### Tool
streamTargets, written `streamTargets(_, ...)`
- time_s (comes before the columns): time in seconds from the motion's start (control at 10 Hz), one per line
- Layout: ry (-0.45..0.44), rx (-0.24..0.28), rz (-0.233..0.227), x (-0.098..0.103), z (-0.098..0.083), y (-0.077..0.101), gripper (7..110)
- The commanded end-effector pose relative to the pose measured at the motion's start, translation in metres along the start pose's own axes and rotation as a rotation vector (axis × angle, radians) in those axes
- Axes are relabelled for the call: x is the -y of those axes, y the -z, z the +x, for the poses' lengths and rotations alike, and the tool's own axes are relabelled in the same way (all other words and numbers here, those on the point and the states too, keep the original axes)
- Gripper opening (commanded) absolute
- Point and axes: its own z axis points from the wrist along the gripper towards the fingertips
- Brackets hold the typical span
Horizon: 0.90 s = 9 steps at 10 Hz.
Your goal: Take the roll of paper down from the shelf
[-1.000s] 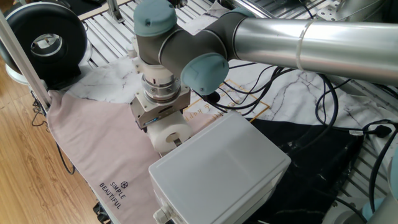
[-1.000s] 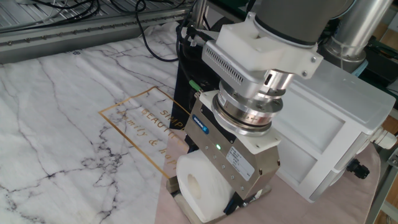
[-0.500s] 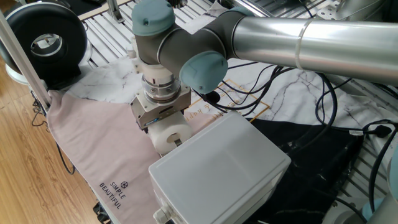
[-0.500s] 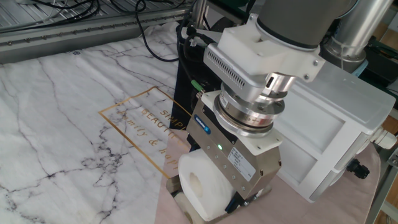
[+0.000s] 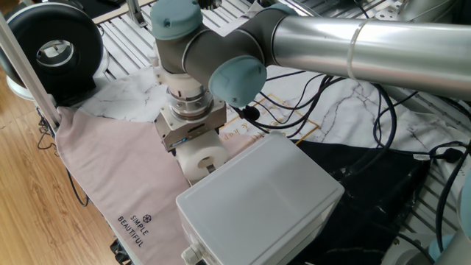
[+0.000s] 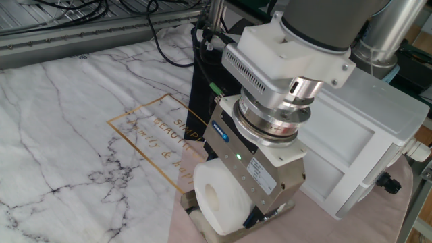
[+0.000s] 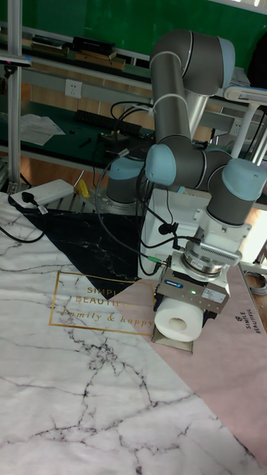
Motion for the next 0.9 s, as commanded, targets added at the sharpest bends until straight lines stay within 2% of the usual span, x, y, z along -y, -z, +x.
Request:
streamTargets(0.0,0.003,0.007,-0.028,0.003,-0.007,0.008,7)
streamTargets(0.2,0.010,0.010,-0.038,0.005,-0.011,0.009,7)
streamTargets(0.4,0.006,0.016,-0.065,-0.003,-0.016,0.010,7)
streamTargets(0.8,0.006,0.011,-0.068,-0.008,-0.021,0.006,7)
